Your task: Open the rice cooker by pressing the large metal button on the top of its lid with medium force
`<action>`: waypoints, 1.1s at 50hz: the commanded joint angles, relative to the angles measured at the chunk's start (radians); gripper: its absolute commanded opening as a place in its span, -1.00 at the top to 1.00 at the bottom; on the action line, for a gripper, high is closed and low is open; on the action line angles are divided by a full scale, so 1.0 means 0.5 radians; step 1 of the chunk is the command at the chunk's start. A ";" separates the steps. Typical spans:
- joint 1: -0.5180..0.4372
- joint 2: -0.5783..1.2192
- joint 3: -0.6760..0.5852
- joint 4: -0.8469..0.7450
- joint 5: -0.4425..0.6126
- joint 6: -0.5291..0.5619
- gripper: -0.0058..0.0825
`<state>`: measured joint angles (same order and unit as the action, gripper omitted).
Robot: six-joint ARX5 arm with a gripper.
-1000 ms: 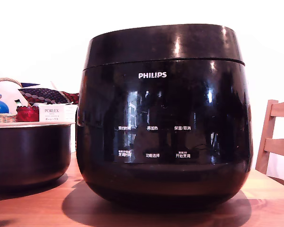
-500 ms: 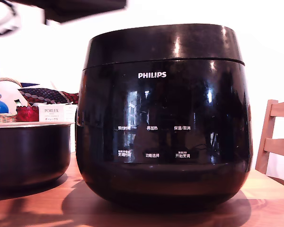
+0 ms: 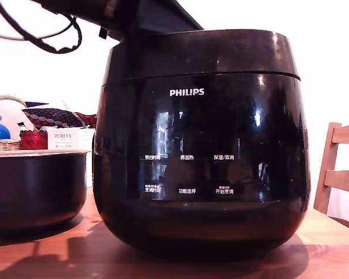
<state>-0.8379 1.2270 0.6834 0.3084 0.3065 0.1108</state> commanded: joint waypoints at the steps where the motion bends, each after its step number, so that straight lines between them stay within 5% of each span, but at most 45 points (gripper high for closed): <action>1: -0.004 0.076 -0.056 -0.127 -0.035 0.058 0.91; 33: -0.032 0.268 -0.056 -0.625 -0.122 0.214 0.91; 48: -0.037 0.185 -0.031 -0.381 -0.117 0.179 0.91; 55: -0.037 0.066 0.060 -0.288 -0.123 -0.004 0.91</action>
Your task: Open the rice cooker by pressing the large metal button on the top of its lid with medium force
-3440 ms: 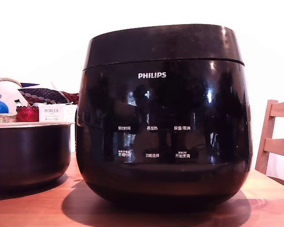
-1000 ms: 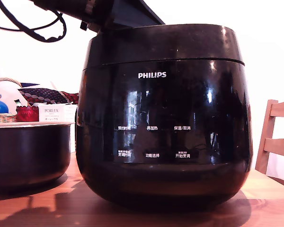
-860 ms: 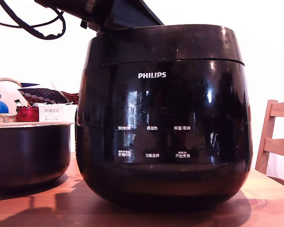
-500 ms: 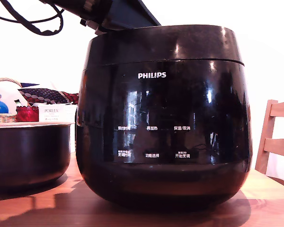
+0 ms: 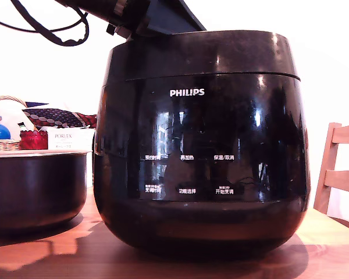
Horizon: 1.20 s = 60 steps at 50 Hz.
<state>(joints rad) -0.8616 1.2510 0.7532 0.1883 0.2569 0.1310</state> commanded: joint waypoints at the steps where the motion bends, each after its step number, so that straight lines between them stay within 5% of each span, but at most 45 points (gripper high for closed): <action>1: 0.010 0.001 -0.067 -0.045 -0.024 -0.057 0.91; 22: 0.185 -0.468 0.045 -0.282 -0.437 -0.042 0.91; 60: 0.990 -1.094 0.045 -0.864 -0.802 0.108 0.91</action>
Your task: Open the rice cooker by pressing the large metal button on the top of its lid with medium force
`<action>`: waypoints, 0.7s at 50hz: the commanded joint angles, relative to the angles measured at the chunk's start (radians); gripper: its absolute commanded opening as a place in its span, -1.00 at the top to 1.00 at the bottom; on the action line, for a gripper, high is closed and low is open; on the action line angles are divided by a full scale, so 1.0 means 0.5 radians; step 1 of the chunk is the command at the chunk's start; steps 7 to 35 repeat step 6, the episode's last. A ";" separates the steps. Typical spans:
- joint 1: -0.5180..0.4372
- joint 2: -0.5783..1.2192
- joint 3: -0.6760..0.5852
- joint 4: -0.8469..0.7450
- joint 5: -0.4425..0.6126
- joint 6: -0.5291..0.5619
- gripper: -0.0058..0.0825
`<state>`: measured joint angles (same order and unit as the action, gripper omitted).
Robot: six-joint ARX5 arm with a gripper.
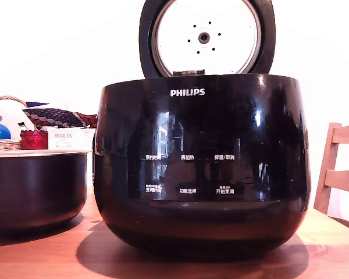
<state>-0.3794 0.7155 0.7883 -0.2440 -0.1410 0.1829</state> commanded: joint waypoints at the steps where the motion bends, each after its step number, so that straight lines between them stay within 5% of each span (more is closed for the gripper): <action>1: 0.041 -0.032 -0.025 -0.003 -0.006 0.003 0.91; 35: 0.085 -0.060 -0.025 -0.006 -0.005 0.004 0.91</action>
